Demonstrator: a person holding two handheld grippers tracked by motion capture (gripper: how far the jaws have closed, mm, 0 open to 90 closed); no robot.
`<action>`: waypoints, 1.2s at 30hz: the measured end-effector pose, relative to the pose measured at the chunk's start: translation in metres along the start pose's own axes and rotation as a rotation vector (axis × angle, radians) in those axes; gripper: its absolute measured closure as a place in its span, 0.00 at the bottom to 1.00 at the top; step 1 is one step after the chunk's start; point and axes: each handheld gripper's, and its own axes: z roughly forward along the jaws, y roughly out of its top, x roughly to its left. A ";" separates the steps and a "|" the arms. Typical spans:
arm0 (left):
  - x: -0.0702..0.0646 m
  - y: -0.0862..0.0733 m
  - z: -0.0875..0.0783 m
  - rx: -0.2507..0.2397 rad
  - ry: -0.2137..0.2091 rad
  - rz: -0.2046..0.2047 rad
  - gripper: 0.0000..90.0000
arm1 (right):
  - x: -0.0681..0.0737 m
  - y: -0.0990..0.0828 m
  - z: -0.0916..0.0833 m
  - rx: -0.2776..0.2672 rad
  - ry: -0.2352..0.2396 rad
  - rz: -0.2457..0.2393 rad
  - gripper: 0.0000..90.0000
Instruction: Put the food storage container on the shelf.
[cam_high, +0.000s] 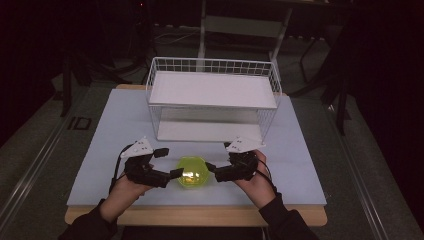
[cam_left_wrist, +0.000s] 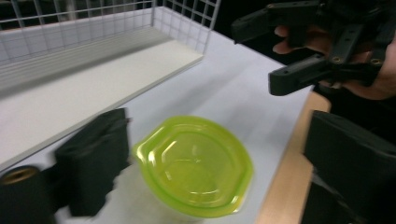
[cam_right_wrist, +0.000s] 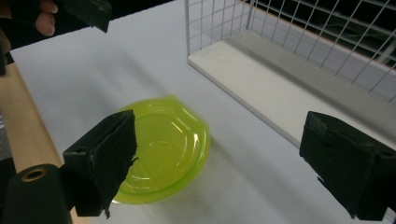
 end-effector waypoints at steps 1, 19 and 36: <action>0.001 -0.001 0.002 0.007 0.002 -0.006 0.16 | 0.000 0.000 0.002 0.008 0.002 0.002 0.16; 0.018 -0.029 0.020 0.128 0.107 -0.192 0.37 | 0.006 -0.018 0.035 0.141 0.009 0.022 0.55; 0.028 -0.043 0.027 0.190 0.040 -0.295 0.57 | 0.002 -0.031 0.048 0.216 0.059 0.173 0.73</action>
